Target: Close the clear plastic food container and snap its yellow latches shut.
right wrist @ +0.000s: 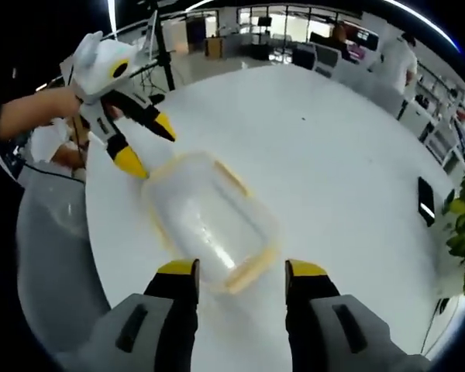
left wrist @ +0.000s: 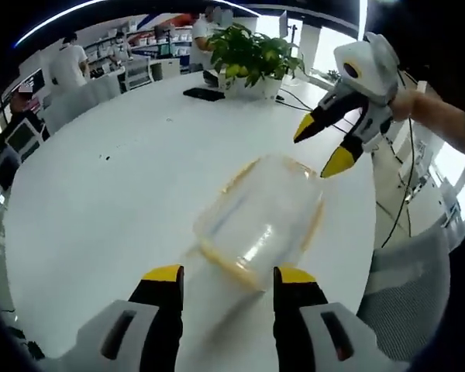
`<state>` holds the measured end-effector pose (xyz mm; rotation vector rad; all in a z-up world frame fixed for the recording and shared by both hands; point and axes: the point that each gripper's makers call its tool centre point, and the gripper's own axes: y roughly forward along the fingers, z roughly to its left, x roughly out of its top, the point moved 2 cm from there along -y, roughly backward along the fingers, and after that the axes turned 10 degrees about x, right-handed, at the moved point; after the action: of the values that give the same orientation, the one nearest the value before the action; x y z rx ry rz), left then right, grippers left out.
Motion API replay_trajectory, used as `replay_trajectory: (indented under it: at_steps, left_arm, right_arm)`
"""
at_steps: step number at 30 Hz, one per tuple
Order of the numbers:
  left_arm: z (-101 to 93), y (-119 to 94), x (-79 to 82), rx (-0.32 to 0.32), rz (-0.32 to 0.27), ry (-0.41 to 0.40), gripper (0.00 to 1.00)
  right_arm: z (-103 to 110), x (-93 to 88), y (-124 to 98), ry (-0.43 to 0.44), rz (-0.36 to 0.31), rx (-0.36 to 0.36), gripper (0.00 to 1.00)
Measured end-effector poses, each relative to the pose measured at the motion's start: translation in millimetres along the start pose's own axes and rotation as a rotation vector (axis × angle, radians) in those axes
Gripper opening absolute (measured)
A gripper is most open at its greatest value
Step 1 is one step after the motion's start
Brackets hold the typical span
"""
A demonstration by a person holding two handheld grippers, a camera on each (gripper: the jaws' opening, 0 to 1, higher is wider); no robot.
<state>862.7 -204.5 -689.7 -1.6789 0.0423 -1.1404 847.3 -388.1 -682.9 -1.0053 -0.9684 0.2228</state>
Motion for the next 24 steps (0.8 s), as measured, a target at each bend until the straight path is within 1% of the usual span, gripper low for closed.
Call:
replay_trajectory:
  at_steps: [1, 3, 5, 6, 7, 10, 13, 16, 17, 20, 24]
  left_arm:
    - [0.0, 0, 0.5, 0.005, -0.007, -0.033, 0.41]
    - [0.7, 1, -0.3, 0.017, -0.007, -0.048, 0.4]
    - [-0.7, 2, 0.3, 0.016, -0.015, -0.068, 0.4]
    - [-3.8, 3, 1.1, 0.004, -0.022, -0.102, 0.39]
    - [-4.9, 4, -0.1, -0.001, -0.016, -0.118, 0.38]
    - [-6.2, 8, -3.0, -0.001, -0.006, -0.132, 0.36]
    - [-8.3, 12, -5.9, -0.007, 0.009, -0.153, 0.35]
    - [-10.9, 15, -8.4, -0.026, 0.023, -0.177, 0.34]
    - [-13.2, 15, -8.1, -0.044, 0.024, -0.216, 0.34]
    - [-14.8, 16, -8.2, -0.054, 0.031, -0.227, 0.34]
    - [-16.6, 18, -7.6, -0.061, 0.041, -0.247, 0.35]
  right_arm:
    - [0, -0.2, 1, 0.02, -0.012, 0.0, 0.41]
    - [0, -1.0, 3, 0.093, -0.043, 0.002, 0.4]
    - [-1, -2.5, 4, 0.133, -0.06, -0.003, 0.4]
    - [-1, -3.2, 5, 0.14, -0.063, -0.006, 0.39]
    - [-2, -4.7, 6, 0.148, -0.06, -0.01, 0.39]
    - [-2, -6.5, 9, 0.166, -0.059, -0.019, 0.39]
    - [-1, -5.2, 13, 0.204, -0.071, -0.004, 0.38]
    - [1, -3.4, 17, 0.224, -0.071, 0.008, 0.37]
    - [2, -3.8, 19, 0.227, -0.066, 0.01, 0.37]
    - [3, -6.2, 23, 0.237, -0.044, 0.022, 0.38]
    - [2, -6.1, 22, 0.258, -0.037, 0.029, 0.39]
